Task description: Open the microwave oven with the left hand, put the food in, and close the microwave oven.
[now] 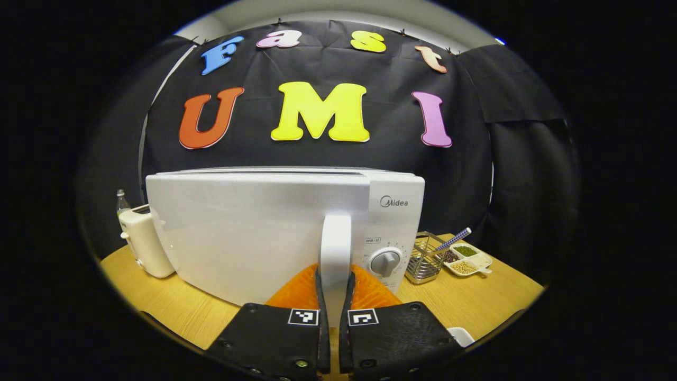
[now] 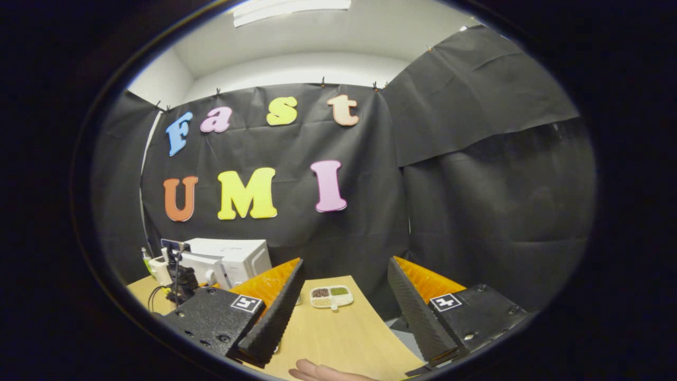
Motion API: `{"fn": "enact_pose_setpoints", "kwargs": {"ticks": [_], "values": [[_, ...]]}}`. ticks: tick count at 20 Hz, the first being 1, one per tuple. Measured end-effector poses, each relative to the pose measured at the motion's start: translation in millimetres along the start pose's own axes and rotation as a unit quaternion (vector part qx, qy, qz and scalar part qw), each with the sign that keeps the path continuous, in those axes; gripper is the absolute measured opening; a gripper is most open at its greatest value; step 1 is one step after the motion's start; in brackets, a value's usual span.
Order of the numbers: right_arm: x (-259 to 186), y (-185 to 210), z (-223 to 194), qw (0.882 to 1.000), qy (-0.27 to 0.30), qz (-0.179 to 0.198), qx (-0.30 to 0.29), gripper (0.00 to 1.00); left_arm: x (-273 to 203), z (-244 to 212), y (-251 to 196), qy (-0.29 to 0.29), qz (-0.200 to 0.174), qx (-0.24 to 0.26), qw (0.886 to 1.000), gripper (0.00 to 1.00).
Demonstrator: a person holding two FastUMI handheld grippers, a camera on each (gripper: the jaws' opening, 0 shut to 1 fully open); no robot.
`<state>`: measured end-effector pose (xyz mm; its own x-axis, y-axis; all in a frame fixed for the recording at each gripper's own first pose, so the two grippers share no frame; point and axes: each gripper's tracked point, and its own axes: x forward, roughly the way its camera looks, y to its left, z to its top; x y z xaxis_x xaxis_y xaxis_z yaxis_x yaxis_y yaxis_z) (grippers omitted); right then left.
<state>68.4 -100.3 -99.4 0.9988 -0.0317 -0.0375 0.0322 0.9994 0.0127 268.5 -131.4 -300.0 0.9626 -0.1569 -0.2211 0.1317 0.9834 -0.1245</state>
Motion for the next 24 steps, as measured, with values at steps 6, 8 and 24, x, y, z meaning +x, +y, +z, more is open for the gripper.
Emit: {"fn": "enact_pose_setpoints", "kwargs": {"ticks": [6,8,24], "values": [[-19.4,22.3,-8.8,1.0,0.011,0.021,-0.001,1.0,-70.0,-7.6,27.8,0.007,0.0,0.019,1.0,0.06],[-27.5,29.1,-7.2,1.0,0.006,0.023,-0.006,1.0,-91.0,-7.9,41.3,0.003,0.008,0.031,0.999,0.06],[-68.6,91.7,4.7,0.998,-0.018,0.063,-0.022,1.0,-224.0,-24.7,219.4,0.011,0.107,0.021,0.994,0.08]]}}
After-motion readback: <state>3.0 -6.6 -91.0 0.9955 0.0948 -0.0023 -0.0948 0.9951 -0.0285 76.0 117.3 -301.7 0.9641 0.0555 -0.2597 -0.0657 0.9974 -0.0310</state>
